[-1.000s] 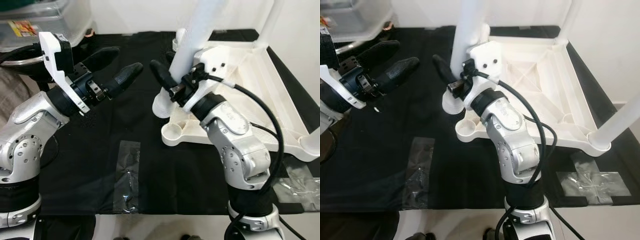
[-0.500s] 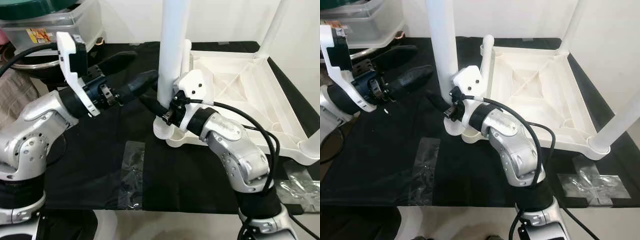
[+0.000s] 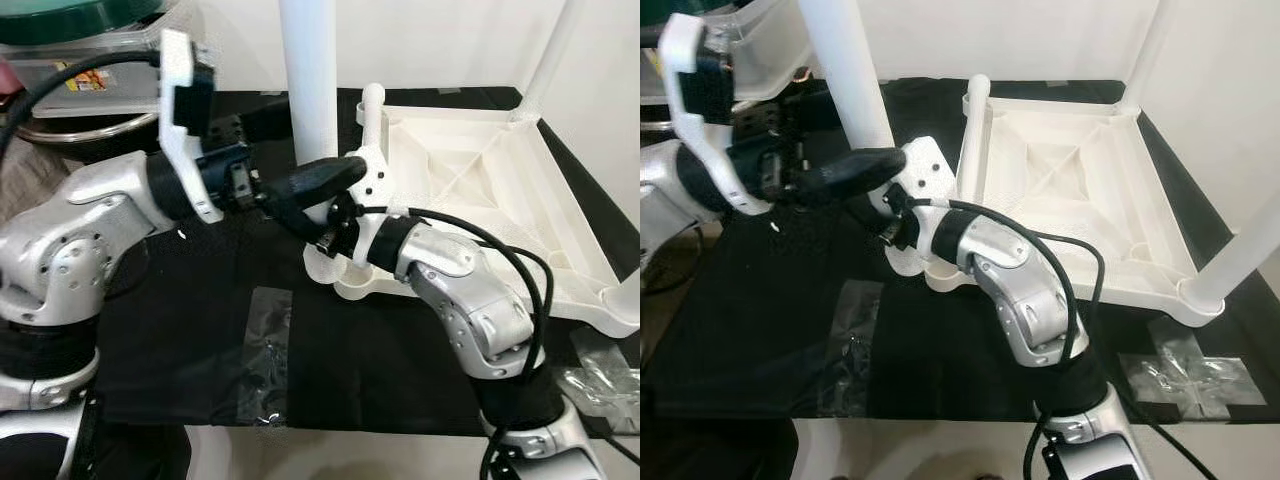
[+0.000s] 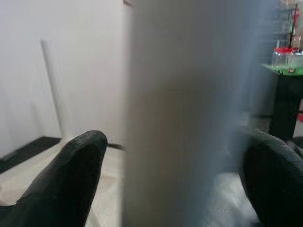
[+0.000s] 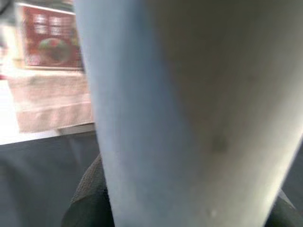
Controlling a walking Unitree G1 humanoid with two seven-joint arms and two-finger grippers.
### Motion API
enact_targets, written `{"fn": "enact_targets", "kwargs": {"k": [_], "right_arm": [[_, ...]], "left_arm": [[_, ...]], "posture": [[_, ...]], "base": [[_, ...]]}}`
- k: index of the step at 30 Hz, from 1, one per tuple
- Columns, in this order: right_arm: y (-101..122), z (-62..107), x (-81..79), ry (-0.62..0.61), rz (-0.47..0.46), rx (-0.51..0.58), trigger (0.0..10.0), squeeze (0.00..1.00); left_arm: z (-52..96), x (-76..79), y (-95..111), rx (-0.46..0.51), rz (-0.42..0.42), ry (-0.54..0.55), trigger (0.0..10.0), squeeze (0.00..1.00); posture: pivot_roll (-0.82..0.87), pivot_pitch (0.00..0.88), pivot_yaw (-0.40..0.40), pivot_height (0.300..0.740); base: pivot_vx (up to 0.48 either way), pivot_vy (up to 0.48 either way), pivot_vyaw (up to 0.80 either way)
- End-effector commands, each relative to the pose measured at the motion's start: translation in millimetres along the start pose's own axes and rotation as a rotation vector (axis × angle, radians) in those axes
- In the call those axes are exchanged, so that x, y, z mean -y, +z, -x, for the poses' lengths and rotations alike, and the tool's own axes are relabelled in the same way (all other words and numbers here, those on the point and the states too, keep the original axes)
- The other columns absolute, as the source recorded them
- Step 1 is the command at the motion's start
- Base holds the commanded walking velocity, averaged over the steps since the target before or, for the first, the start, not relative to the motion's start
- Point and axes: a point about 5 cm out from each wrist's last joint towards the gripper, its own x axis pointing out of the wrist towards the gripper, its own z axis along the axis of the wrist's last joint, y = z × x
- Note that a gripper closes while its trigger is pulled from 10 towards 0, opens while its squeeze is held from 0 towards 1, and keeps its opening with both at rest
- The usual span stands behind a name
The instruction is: Building children table
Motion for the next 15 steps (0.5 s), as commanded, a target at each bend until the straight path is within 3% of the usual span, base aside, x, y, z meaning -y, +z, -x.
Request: {"fn": "enact_targets", "kwargs": {"k": [1,3,15], "right_arm": [[3.3,-3.2,-4.4,0.03,0.01,0.01,10.0,0.0],[3.1,-3.8,-5.3,0.037,0.011,0.009,10.0,0.0],[3.2,-3.0,-3.4,0.029,0.035,0.021,10.0,0.0]], "left_arm": [[-2.0,-1.7,-0.1,-0.005,0.001,0.006,0.6,0.0],[-3.4,-3.1,0.9,-0.005,0.015,-0.007,0.0,0.0],[-7.0,-5.1,1.0,-0.023,0.058,-0.048,0.0,0.0]], "posture": [[0.0,0.089,0.013,0.74],[0.0,0.087,0.014,0.74],[0.0,0.079,0.022,0.74]], "base": [[0.0,0.0,0.0],[0.0,0.0,0.0],[0.0,0.0,0.0]]}}
